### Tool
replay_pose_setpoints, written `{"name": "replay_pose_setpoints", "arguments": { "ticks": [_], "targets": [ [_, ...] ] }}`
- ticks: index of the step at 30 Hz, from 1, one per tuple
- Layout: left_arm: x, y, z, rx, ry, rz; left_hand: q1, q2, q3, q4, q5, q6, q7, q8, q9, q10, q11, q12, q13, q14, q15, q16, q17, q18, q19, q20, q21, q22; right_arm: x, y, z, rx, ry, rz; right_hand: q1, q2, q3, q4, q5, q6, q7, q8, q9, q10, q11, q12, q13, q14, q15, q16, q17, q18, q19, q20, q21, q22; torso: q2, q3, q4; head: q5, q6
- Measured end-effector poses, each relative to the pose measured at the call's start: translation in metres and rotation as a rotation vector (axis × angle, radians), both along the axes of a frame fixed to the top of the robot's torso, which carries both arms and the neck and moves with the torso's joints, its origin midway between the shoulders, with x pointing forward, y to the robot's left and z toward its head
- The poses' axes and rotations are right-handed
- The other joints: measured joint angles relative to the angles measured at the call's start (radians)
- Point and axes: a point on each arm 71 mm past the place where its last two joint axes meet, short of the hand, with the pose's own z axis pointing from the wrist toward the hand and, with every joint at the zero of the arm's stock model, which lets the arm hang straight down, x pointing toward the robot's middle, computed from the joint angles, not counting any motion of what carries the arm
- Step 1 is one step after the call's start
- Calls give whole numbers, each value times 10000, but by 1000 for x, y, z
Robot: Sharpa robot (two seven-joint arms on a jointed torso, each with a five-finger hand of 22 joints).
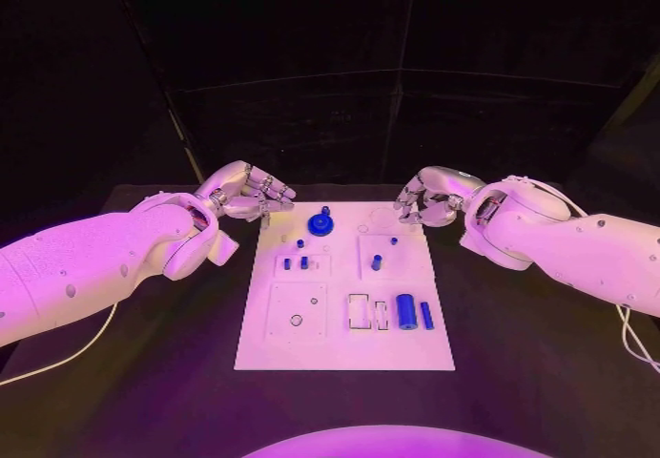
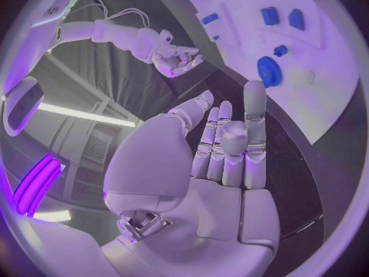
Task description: Assemble the parts on the task board
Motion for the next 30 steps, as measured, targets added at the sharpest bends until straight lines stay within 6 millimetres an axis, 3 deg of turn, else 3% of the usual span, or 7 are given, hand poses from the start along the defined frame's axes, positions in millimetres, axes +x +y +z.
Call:
{"name": "replay_pose_setpoints", "arguments": {
  "ticks": [8, 15, 30],
  "targets": [
    [-7, -1, 5, -2560, 488, 488, -22, 22, -53, 53, 0, -1, 0, 0, -10, -23, 23, 71, -1, -276, 25, -269, -581, -3, -103, -1, -182, -118, -8, 7, -15, -1108, -140, 220, -137, -210, 55, 4, -41, 0, 0, -78, -5, -38, 38, -481, -292, 12, 55, -63, -93, 0, 0, 0, 0, -88, 3, -8, -4, -168, 70],
    [-9, 0, 7, -3556, 717, 749, -22, 22, -53, 52, 0, -1, 0, 0, -12, -39, 39, 72, -1, -345, 26, -332, -746, -4, -103, -1, -225, -137, -10, 15, -20, -1525, -188, 326, -143, -251, 96, 20, -41, -55, 55, -165, -14, -3, 74, -636, -391, 32, 107, -145, -259, 2, 52, 52, 0, 73, 7, 1, -4, -233, 114],
    [-10, -1, 8, -4282, 796, 890, -20, 100, -82, 81, 0, -1, -1, 37, -11, -39, 39, 113, -3, -415, 27, -429, -877, -7, -137, 33, -295, -188, -6, 21, -36, -2118, 79, 398, -65, -329, 344, -91, 94, -91, 91, -165, -13, 69, 144, -830, -533, 32, 106, -146, -316, 1, 71, 71, 0, 76, 12, 5, 5, -225, 105]
  ]
}}
